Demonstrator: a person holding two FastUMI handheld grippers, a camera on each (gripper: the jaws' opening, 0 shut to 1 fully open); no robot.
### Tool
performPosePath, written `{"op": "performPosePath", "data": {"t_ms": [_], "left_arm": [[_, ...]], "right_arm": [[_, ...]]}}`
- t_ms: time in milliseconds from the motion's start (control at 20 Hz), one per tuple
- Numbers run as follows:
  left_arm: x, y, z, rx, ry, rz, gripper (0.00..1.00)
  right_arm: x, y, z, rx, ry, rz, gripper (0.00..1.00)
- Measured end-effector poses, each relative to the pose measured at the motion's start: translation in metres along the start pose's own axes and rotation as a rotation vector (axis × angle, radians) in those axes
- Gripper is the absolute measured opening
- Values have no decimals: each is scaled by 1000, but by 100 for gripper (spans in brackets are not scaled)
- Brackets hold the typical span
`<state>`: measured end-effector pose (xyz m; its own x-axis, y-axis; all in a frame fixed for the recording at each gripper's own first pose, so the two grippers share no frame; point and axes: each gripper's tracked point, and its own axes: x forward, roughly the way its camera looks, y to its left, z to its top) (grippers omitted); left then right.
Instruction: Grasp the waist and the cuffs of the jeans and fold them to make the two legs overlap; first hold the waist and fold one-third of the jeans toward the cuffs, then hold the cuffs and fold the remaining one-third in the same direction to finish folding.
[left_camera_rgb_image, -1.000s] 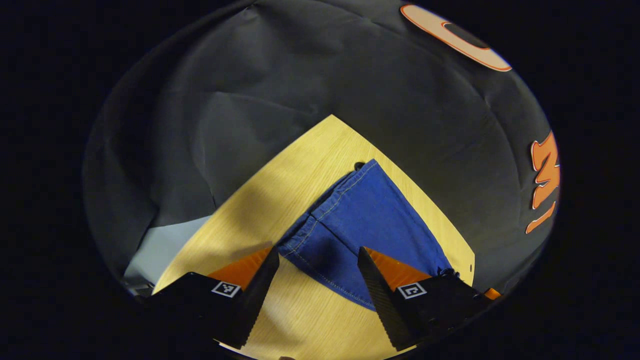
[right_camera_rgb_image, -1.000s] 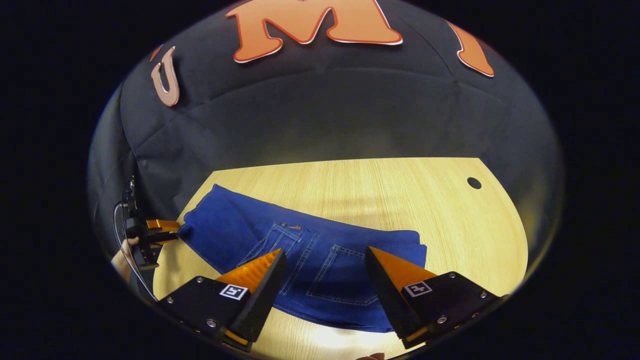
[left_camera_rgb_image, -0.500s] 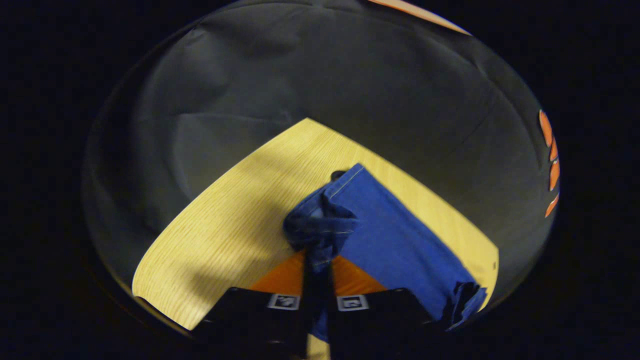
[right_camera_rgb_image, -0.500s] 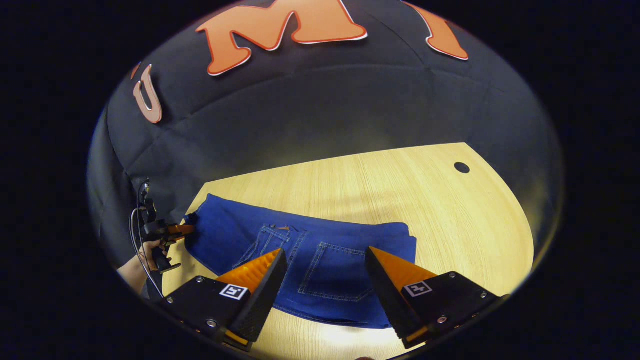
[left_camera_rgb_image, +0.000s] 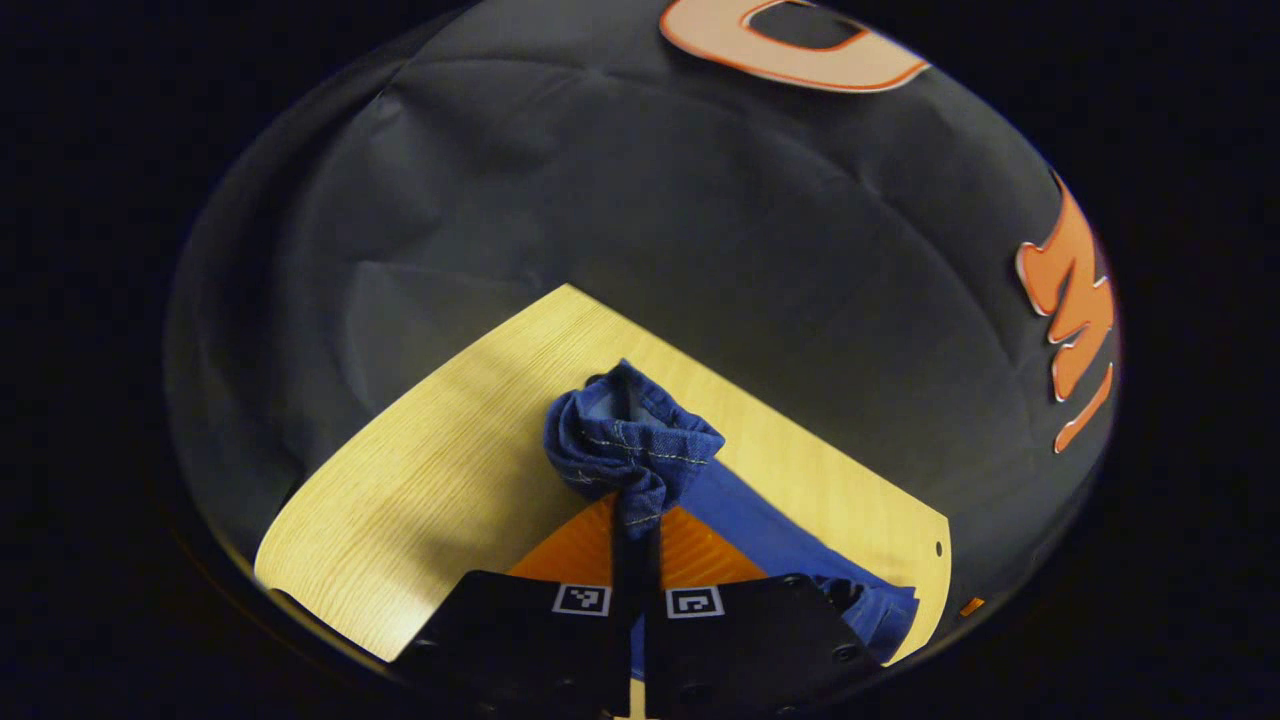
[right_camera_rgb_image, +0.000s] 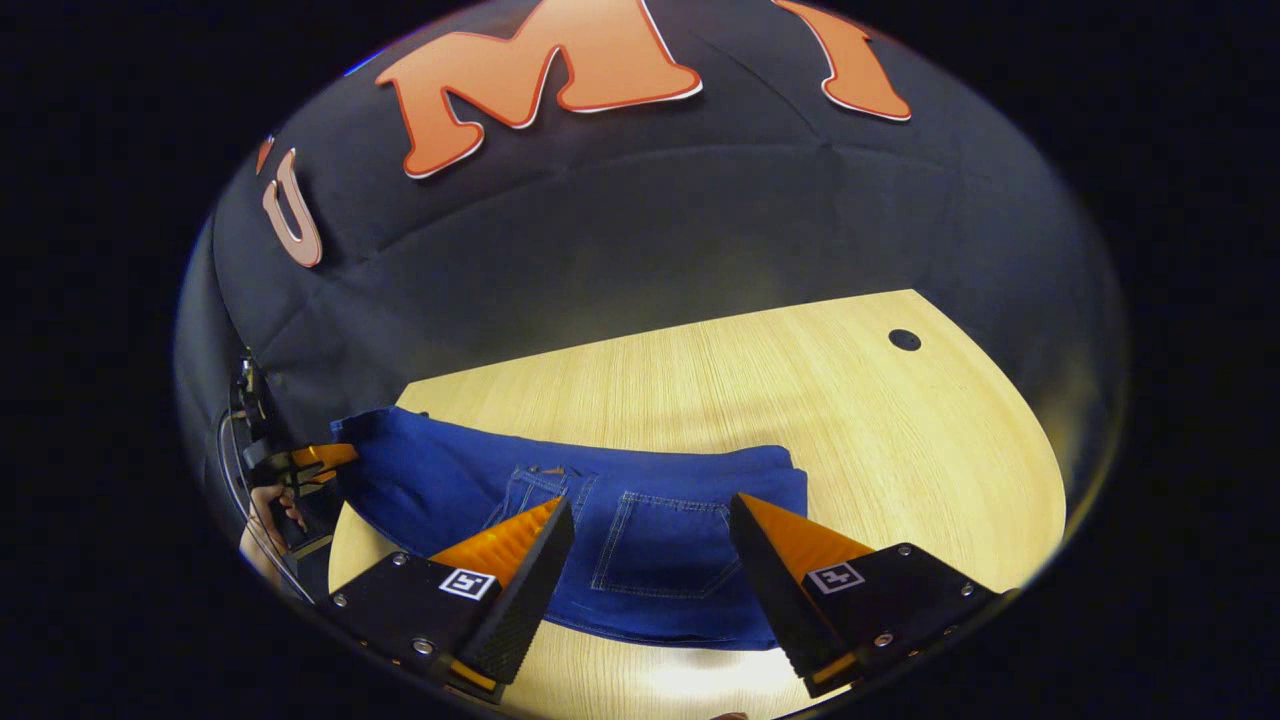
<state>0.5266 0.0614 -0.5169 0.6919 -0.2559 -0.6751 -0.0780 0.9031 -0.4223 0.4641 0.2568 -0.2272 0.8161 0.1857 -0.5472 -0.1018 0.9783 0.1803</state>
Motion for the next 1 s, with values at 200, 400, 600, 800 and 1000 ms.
{"op": "performPosePath", "data": {"t_ms": [200,400,600,800,1000], "left_arm": [[-48,-72,15,159,-65,-55,6],[-91,-179,18,304,-106,-157,6],[-120,-285,-3,381,-106,-274,6],[-130,-361,-53,438,-62,-344,6],[-117,-411,-125,473,30,-384,6]], "right_arm": [[-11,-14,14,4,-24,6,98],[-29,-35,28,7,-52,11,98],[-51,-77,43,28,-85,2,98],[-71,-127,51,57,-108,-23,97],[-85,-165,42,94,-105,-38,97]]}}
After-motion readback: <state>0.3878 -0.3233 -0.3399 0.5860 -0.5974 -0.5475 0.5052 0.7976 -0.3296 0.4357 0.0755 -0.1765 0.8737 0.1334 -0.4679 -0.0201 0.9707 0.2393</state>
